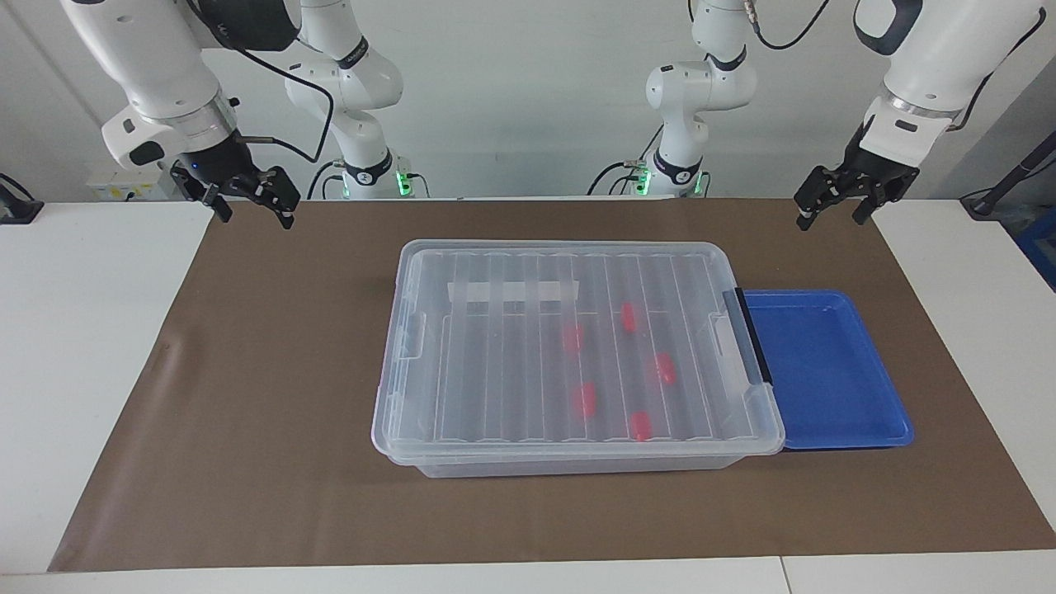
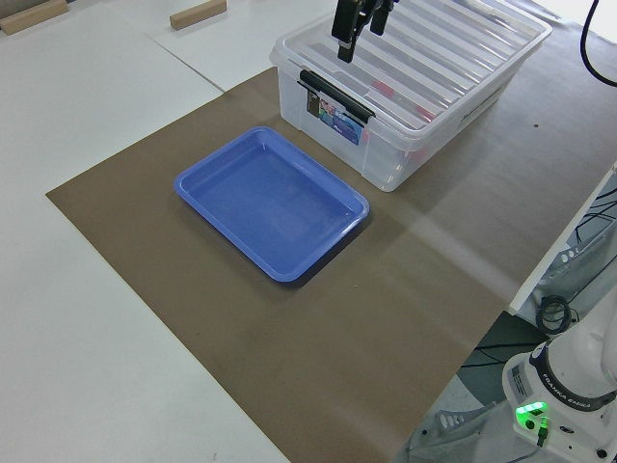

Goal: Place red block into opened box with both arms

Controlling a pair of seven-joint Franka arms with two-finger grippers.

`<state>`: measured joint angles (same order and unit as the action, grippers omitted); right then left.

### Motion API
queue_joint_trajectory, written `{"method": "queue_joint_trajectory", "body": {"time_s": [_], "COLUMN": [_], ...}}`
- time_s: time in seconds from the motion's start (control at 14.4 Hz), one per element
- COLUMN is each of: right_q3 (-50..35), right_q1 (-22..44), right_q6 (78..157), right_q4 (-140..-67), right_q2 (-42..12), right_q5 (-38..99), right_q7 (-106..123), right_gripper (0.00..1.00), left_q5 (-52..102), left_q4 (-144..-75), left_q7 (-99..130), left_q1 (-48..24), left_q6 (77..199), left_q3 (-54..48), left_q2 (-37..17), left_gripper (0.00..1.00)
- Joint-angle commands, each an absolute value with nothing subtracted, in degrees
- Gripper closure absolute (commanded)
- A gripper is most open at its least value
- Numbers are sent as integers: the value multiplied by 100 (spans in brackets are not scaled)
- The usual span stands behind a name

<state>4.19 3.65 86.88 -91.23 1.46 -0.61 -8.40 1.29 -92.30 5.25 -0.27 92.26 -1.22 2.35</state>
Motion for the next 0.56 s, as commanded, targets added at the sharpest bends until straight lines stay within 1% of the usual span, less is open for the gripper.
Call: {"method": "queue_joint_trajectory", "body": {"time_s": [0.0, 0.49], "right_q3": [378, 352], "right_q1": [211, 255], "right_q6": [8639, 8683], "right_q4": [-9009, -9017], "right_q2": [53, 62], "right_q5": [18, -53], "right_q7": [-598, -553], "right_gripper": [0, 0], "left_q5": [35, 35], "left_q4": [-9220, -9246], "left_q7": [589, 633], "left_q1": [-105, -105], "left_q6": [9193, 9211], "left_q3": [-79, -79], "left_q2": [229, 237], "left_gripper": [0, 0]}}
